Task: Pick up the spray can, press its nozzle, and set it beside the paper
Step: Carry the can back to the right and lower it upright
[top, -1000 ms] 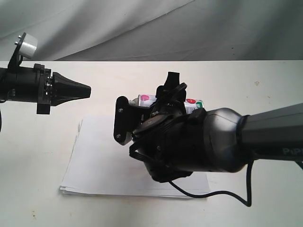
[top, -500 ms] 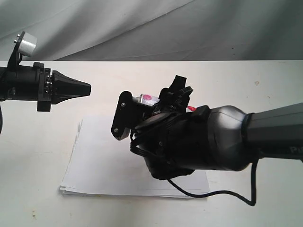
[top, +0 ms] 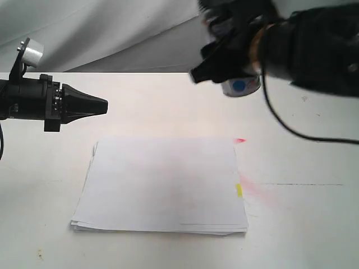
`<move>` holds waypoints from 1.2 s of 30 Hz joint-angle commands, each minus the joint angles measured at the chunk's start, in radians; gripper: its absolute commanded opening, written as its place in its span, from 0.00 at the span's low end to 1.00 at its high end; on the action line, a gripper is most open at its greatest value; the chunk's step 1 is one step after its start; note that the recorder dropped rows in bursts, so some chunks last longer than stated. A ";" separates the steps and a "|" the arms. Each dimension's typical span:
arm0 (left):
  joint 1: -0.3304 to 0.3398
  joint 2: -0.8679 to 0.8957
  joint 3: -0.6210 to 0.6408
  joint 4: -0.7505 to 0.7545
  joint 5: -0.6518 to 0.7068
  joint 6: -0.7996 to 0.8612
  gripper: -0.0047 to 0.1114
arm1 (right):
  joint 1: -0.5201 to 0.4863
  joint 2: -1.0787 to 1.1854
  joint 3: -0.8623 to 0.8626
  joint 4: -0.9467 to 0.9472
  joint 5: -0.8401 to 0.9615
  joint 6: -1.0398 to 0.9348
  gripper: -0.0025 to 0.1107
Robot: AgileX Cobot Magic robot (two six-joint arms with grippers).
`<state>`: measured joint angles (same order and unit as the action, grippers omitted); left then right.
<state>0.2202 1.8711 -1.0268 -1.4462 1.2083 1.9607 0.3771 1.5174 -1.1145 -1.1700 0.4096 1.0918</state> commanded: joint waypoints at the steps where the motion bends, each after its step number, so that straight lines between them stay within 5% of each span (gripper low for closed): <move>1: 0.001 -0.011 0.004 -0.010 0.013 -0.017 0.04 | -0.148 -0.059 -0.010 0.096 -0.233 0.015 0.02; 14: 0.001 -0.011 0.004 -0.010 0.013 -0.017 0.04 | -0.344 -0.026 0.211 0.097 -0.601 -0.069 0.02; 36: 0.001 -0.011 0.004 0.023 0.013 -0.023 0.04 | -0.494 0.370 0.042 0.451 -1.052 -0.534 0.02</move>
<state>0.2202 1.8711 -1.0268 -1.4257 1.2083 1.9473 -0.1097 1.8477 -1.0623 -0.7677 -0.5584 0.6190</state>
